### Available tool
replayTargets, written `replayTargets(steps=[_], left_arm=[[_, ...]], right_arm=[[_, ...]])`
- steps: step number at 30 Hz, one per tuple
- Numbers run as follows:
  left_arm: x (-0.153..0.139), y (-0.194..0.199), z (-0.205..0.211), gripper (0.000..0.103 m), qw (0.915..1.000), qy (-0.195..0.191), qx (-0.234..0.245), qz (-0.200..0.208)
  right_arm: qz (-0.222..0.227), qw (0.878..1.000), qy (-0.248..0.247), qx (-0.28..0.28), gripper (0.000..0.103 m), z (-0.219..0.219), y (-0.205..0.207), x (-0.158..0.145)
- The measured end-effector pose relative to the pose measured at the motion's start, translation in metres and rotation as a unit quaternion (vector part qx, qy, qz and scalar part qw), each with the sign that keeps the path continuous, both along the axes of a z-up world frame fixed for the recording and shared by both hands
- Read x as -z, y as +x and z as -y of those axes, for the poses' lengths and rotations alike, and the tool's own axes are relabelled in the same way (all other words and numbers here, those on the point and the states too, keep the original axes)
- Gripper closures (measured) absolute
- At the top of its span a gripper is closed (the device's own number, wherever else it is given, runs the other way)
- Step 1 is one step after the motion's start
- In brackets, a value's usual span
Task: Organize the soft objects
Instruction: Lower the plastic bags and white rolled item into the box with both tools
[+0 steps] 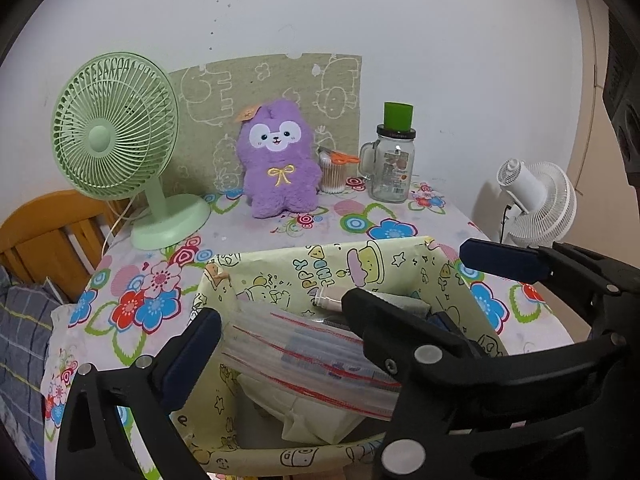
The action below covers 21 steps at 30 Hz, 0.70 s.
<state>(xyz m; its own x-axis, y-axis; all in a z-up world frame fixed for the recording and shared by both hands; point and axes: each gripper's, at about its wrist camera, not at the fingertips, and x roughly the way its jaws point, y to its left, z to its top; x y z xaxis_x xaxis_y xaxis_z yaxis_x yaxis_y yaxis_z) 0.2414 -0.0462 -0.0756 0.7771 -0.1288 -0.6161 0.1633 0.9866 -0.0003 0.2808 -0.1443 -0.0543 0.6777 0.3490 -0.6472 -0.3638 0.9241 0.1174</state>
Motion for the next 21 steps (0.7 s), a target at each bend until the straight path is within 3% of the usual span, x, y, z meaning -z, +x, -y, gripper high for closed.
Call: replayTargets(steps=[10, 13, 17, 21], left_arm=[[-0.004, -0.012, 0.004, 0.000, 0.9997, 0.015, 0.014, 0.011], [-0.005, -0.012, 0.005, 0.000, 0.9995, 0.031, -0.005, 0.007], [-0.005, -0.013, -0.001, 0.000, 0.9999, -0.003, 0.002, -0.011], [-0.007, -0.022, -0.002, 0.000, 0.9999, -0.009, 0.001, -0.008]], right_arm=[[0.003, 0.999, -0.026, 0.040, 0.015, 0.005, 0.000, 0.002], [0.002, 0.999, -0.023, 0.045, 0.015, 0.008, -0.004, 0.001], [0.006, 0.998, -0.024, 0.051, 0.015, 0.012, -0.011, -0.002], [0.008, 0.998, -0.024, 0.056, 0.015, 0.015, -0.020, -0.005]])
